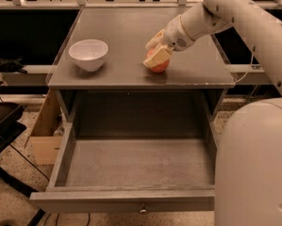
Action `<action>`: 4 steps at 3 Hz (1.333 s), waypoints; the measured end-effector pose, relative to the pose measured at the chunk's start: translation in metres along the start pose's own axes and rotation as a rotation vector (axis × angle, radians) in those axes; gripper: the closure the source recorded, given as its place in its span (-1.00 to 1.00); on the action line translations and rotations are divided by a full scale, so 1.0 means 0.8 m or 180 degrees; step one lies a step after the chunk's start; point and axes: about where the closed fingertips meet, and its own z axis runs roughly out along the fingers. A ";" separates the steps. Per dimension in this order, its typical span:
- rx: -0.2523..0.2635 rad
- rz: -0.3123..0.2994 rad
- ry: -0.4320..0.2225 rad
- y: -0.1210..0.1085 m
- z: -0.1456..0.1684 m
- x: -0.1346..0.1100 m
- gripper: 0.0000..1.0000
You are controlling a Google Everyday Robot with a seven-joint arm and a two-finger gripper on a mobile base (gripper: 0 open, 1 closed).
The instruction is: Pick apple from top drawer and place on counter
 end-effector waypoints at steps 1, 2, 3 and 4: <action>-0.0012 -0.0026 -0.0062 -0.003 0.002 -0.007 -1.00; 0.0118 -0.0191 -0.0052 -0.017 -0.033 -0.053 -1.00; 0.0335 -0.0387 -0.0040 -0.016 -0.095 -0.099 -1.00; 0.0773 -0.0652 -0.0226 0.009 -0.192 -0.141 -1.00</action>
Offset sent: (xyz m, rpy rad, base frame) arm 0.0129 0.0108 0.1281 -0.0132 -0.1730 0.0180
